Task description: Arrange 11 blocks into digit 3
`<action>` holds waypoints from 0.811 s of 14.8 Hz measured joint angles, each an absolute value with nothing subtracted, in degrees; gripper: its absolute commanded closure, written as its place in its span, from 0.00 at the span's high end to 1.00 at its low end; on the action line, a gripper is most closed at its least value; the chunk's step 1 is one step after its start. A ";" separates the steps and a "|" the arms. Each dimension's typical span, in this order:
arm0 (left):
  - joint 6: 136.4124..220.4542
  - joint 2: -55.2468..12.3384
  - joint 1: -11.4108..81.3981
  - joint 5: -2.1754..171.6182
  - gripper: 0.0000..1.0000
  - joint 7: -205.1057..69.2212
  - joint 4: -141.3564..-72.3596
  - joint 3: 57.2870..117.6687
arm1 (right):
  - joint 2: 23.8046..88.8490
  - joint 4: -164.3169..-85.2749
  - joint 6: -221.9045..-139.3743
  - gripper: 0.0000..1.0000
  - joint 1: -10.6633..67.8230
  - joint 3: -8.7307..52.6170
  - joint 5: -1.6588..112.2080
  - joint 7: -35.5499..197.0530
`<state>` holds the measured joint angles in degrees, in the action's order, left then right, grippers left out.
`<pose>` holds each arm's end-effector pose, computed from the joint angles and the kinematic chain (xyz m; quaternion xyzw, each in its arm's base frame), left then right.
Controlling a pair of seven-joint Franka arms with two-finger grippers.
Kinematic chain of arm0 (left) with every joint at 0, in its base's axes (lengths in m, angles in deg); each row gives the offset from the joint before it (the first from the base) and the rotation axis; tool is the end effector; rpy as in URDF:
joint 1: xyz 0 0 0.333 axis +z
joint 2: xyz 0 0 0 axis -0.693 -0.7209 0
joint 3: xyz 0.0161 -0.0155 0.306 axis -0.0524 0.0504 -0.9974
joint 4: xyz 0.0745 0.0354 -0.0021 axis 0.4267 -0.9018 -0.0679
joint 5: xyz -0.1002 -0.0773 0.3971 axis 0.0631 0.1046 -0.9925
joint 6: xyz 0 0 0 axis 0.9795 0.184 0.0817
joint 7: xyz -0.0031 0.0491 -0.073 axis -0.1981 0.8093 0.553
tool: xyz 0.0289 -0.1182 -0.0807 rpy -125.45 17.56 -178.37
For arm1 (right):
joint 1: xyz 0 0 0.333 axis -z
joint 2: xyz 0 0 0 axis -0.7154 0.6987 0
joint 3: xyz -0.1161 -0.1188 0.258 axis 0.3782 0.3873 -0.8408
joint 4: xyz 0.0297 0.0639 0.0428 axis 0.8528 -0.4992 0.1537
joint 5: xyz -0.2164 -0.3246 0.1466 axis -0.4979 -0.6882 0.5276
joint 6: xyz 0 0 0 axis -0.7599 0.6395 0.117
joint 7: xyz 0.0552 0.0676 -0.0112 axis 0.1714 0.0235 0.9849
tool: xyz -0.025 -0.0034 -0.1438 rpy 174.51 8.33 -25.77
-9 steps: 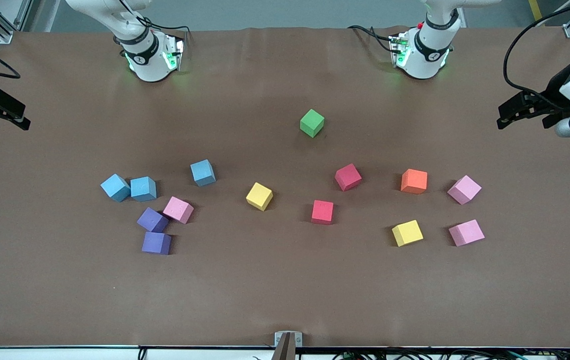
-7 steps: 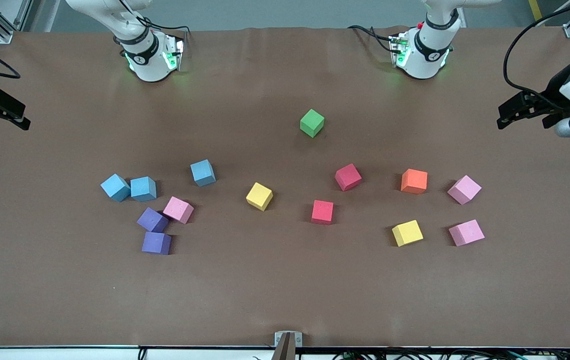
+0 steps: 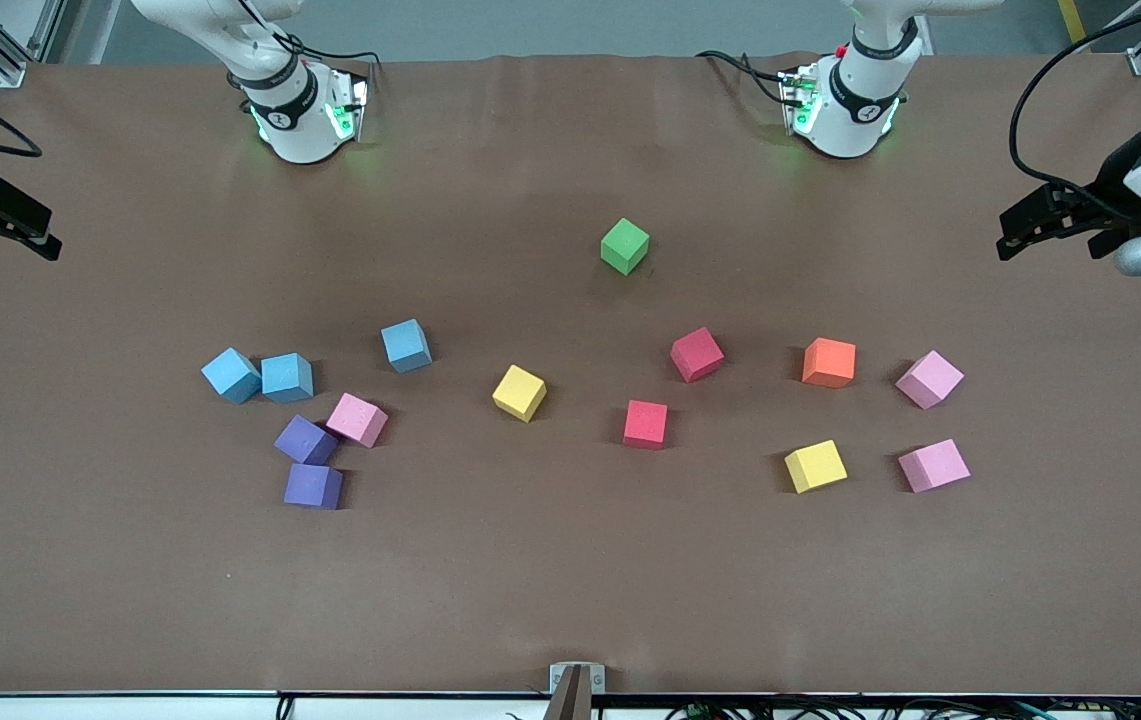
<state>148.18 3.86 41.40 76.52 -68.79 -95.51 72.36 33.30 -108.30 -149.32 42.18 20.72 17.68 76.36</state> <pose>0.5708 -0.0578 0.5838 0.9998 -0.0001 -0.0167 0.0054 0.5712 -0.0088 0.6282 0.9999 -0.0014 0.0108 0.0062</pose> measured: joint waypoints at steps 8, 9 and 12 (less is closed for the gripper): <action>148.55 -3.82 40.65 76.82 1.00 -62.78 -95.83 80.47 | 36.30 -108.31 -149.39 1.00 38.97 20.27 17.82 76.34; 149.40 -4.80 40.62 76.84 1.00 -59.53 -96.13 82.15 | 36.78 -108.31 -149.42 1.00 37.91 20.22 17.81 76.34; 155.53 -7.58 40.42 76.86 1.00 -46.26 -98.79 88.02 | 38.43 -108.35 -149.42 1.00 33.82 20.01 17.80 76.35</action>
<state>155.53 -7.58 40.42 76.86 -46.26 -98.79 88.02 38.43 -108.35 -149.42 33.82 20.01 17.80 76.35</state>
